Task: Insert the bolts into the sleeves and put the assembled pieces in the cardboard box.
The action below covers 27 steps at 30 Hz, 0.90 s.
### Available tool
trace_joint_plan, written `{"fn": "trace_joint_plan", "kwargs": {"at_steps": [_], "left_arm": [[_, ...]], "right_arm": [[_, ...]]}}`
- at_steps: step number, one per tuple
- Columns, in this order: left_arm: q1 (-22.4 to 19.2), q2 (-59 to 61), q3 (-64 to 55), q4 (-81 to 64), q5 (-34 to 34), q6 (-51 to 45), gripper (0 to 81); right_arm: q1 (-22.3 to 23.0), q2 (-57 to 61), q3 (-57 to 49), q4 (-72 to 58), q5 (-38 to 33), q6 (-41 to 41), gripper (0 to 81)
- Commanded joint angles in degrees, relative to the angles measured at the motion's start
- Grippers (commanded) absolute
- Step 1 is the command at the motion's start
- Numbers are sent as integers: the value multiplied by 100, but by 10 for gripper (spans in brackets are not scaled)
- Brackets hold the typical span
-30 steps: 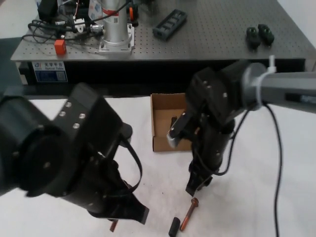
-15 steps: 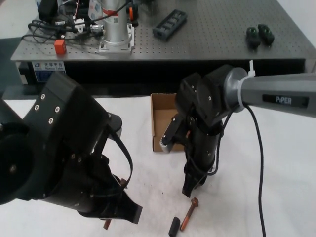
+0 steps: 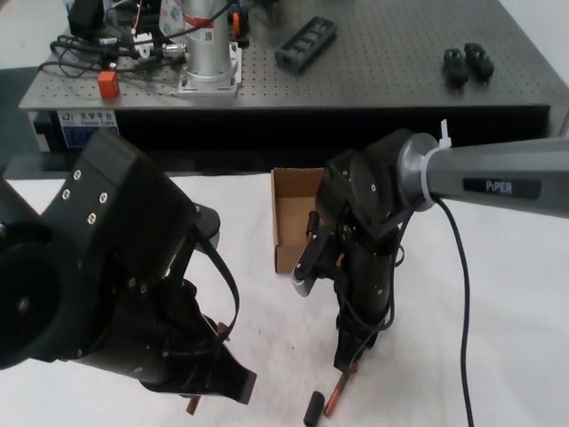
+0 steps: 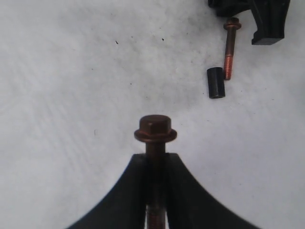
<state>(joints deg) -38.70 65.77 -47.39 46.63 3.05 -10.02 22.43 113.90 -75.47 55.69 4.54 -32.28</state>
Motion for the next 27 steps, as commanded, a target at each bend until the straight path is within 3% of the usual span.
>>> {"fn": "trace_joint_plan", "kwargs": {"at_steps": [1, 3, 7, 13, 17, 21, 27], "left_arm": [[16, -61, -25, 1, -27, 20, 6], [16, -61, -25, -13, 46, 19, 6], [16, -61, -14, -667, 420, -202, 6], [16, -61, 16, -2518, 1206, -831, 6], [16, -61, 288, -4334, 1586, -1479, 6], [16, -34, 532, -5660, 1691, -2209, 6], [16, 120, 555, -5752, 2079, -2347, 6]], "right_arm": [[9, 55, 38, -44, -45, -33, 120], [9, 55, 38, -167, -45, 170, 3], [-111, -137, 38, -317, -365, 593, 29], [-390, -1558, 628, -965, -1937, 1283, 29], [-434, -3024, 1603, -1468, -3215, 1997, 29], [-321, -4314, 2728, -2286, -3538, 2792, 29], [-108, -5424, 3793, -3716, -3993, 3798, 29]]}}
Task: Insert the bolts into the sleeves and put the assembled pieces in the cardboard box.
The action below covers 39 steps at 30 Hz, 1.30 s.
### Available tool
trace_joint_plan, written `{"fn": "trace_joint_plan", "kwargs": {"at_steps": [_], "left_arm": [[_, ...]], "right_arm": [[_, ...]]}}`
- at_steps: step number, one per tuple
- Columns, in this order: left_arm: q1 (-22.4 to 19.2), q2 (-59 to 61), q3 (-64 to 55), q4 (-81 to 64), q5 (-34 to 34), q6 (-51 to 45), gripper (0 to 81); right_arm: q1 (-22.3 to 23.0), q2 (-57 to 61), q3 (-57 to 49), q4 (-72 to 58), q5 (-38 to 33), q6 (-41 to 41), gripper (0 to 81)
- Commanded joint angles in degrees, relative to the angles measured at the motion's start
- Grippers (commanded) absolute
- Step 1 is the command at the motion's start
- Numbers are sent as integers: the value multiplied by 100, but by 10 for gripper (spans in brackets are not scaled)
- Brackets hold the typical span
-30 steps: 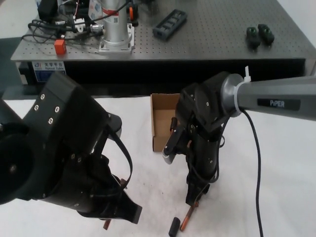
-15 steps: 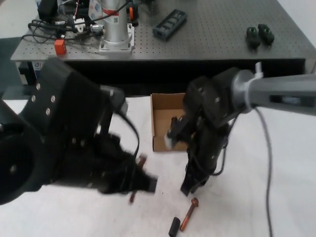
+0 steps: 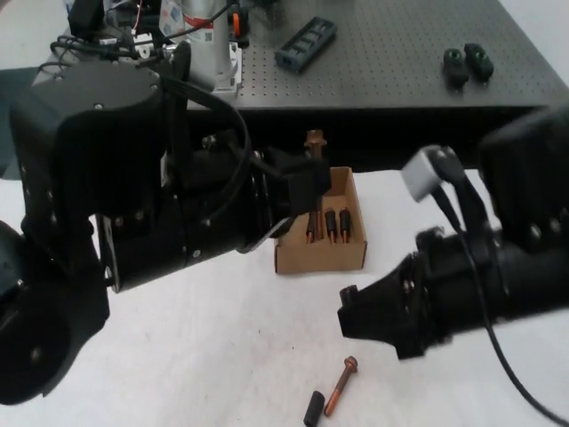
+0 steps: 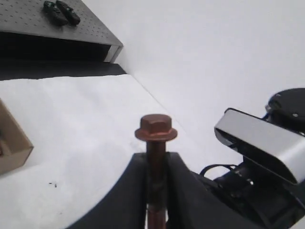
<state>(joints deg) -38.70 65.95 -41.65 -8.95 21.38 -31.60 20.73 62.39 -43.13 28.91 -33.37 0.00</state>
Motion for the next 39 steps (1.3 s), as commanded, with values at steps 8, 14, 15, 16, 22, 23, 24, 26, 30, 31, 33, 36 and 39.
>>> {"fn": "trace_joint_plan", "kwargs": {"at_steps": [8, 14, 15, 16, 22, 23, 24, 26, 30, 31, 33, 36, 39], "left_arm": [[16, 286, -18, -332, 582, -335, 6], [16, 286, -18, -495, 582, -488, 6], [16, 286, -18, -520, 582, -523, 6], [16, 286, -18, -536, 582, -535, 6], [16, 286, -18, -536, 637, -575, 6], [16, 286, -18, -536, 637, -575, 6], [16, 286, -18, -536, 684, -573, 6], [16, 286, -18, -536, 784, -573, 6], [16, 286, -18, -536, 817, -615, 6], [16, 286, -18, -536, 886, -627, 3], [16, 286, -18, -525, 1013, -727, 50], [16, 286, -18, -525, 1029, -741, 332], [16, 286, -18, -419, 643, -993, 578]], "right_arm": [[80, -302, 700, -2048, -548, 977, 29], [80, -302, 700, -2067, -536, 1049, 29], [80, -302, 700, -2067, -536, 1049, 29], [80, -302, 700, -2067, -536, 1049, 29], [80, -302, 700, -2392, -322, 1071, 29], [80, -302, 700, -2444, -322, 1071, 29], [80, -302, 700, -2493, -322, 1104, 29], [80, -302, 700, -2601, -256, 1241, 29], [80, -302, 700, -2829, -55, 1305, 29], [80, -302, 700, -2854, -55, 1305, 29], [80, -302, 700, -2984, 27, 1305, 29], [54, -302, 700, -3014, 343, 1305, 29], [-68, -302, 700, -3014, 731, 1229, 29]]}}
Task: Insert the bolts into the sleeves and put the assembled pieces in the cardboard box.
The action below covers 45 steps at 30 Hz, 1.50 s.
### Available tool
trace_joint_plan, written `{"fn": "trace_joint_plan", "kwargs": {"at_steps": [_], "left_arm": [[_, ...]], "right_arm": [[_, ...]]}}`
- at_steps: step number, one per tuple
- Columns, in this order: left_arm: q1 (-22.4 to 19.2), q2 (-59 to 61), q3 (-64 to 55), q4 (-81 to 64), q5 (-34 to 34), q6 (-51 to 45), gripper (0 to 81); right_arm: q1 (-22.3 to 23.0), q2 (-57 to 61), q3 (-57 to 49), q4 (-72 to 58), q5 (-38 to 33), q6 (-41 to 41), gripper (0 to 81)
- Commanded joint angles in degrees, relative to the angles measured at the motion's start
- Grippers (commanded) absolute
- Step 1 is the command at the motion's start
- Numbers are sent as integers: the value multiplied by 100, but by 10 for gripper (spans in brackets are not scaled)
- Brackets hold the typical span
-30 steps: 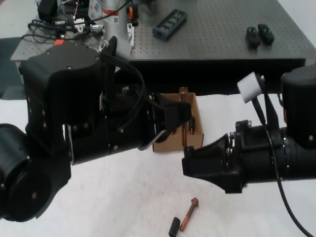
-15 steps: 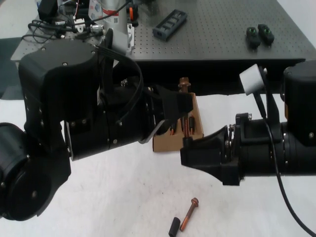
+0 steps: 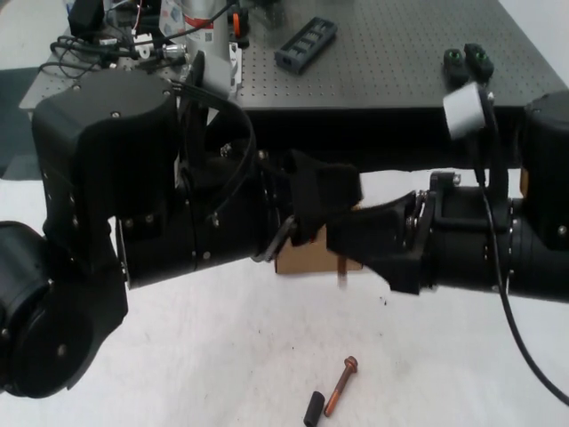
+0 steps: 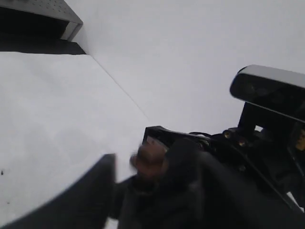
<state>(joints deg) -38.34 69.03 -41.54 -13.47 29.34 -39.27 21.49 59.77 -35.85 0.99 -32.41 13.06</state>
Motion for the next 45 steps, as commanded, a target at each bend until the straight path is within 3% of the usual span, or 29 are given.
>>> {"fn": "trace_joint_plan", "kwargs": {"at_steps": [1, 5, 10, 15, 21, 26, 29, 36, 45], "left_arm": [[-20, -22, -29, 110, -223, -225, 564], [-20, -22, -29, 515, -517, 86, 481], [-20, -22, -29, 1288, -1077, 589, 479], [-20, 28, -29, 2176, -1538, 1219, 475], [-49, 834, -95, 2913, -1331, 1681, 440], [-185, 1870, -550, 3376, -1321, 2008, 440], [-304, 2507, -1053, 3662, -1246, 2224, 440], [-348, 3344, -2115, 4504, -1198, 2530, 438], [-363, 3570, -2404, 5300, -1222, 3210, 384]], "right_arm": [[-224, -1, -29, -222, 800, -157, 29], [-647, 370, -97, -676, 1159, -283, 29], [-1049, 1691, -941, -415, 1662, -283, 29], [-1080, 3512, -2580, 483, 2181, -564, 29], [-1009, 5364, -4796, 2096, 2674, -957, 29], [-1009, 6232, -6021, 3145, 2779, -1050, 26], [-1009, 6502, -6370, 3437, 2779, -1121, 15], [-1009, 6530, -6456, 3514, 2628, -1072, 342], [-1033, 5526, -6426, 3762, 2628, -1011, 321]]}}
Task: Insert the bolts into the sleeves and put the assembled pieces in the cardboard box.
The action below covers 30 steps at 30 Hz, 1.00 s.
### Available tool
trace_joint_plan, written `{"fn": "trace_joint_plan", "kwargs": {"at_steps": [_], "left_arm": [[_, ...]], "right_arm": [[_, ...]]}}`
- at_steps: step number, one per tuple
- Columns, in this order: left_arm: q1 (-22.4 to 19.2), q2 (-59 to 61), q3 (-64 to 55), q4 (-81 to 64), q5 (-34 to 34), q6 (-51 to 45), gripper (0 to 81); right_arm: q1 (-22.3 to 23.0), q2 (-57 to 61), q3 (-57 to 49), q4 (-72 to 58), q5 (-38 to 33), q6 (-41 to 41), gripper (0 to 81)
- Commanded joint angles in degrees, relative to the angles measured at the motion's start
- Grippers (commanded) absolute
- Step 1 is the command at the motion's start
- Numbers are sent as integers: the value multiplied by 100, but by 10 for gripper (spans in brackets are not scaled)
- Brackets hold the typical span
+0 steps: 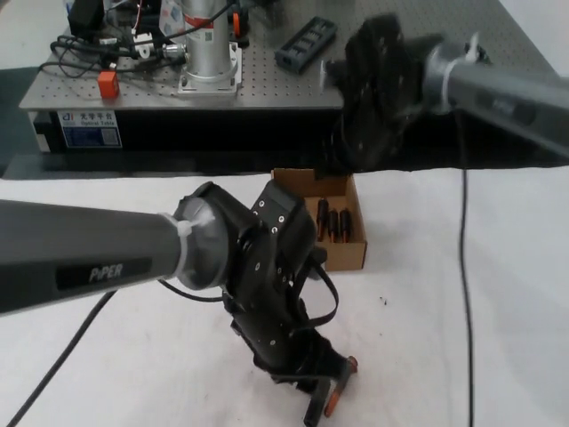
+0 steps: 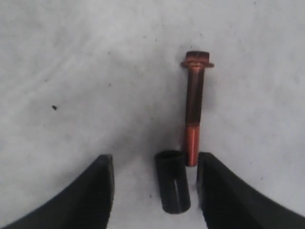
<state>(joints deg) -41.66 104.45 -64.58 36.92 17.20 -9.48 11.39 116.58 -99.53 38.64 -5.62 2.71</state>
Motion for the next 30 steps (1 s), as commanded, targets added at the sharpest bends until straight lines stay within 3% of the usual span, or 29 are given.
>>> {"fn": "trace_joint_plan", "kwargs": {"at_steps": [1, 14, 22, 26, 30], "left_arm": [[-31, 38, -100, 286, -9, 234, 384], [-141, 345, -153, 256, 147, 271, 375], [-145, 428, -167, 353, 147, 412, 124], [-145, 428, -167, 352, 529, 436, 18], [-145, 428, -227, 165, 532, 413, 6]], "right_arm": [[-23, -263, -57, 43, -50, 25, 321], [-57, -1348, -57, 856, -7, -105, 321], [-81, -1549, -57, 1167, -7, -144, 321], [-87, -1597, -57, 1245, -7, -217, 321], [-87, -1712, -57, 1334, -7, -232, 321]]}}
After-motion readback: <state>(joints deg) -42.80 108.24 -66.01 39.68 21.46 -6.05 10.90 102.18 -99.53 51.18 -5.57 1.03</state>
